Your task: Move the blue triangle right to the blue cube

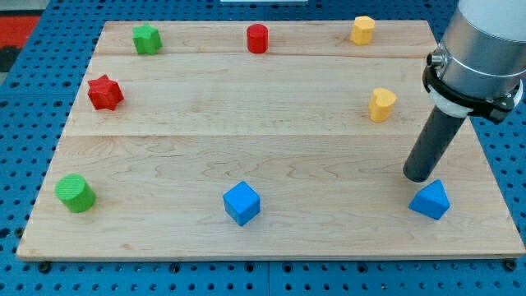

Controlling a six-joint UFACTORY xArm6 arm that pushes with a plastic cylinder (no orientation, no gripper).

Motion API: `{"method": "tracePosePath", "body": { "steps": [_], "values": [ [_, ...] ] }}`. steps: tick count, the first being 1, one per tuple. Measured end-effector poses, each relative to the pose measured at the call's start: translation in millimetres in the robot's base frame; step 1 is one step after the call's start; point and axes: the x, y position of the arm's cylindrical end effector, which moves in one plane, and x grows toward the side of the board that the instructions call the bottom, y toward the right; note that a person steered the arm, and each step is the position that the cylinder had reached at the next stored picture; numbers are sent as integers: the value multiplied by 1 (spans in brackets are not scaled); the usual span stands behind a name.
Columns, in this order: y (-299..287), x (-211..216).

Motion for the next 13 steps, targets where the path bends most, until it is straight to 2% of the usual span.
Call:
{"method": "tracePosePath", "body": {
  "steps": [2, 3, 4, 5, 7, 8, 9, 10, 11, 13],
  "values": [
    [-6, 1],
    [34, -20],
    [95, -1],
    [74, 47],
    [-68, 52],
    [-49, 46],
    [11, 42],
    [13, 22],
    [-30, 9],
    [-146, 28]
  ]
}}
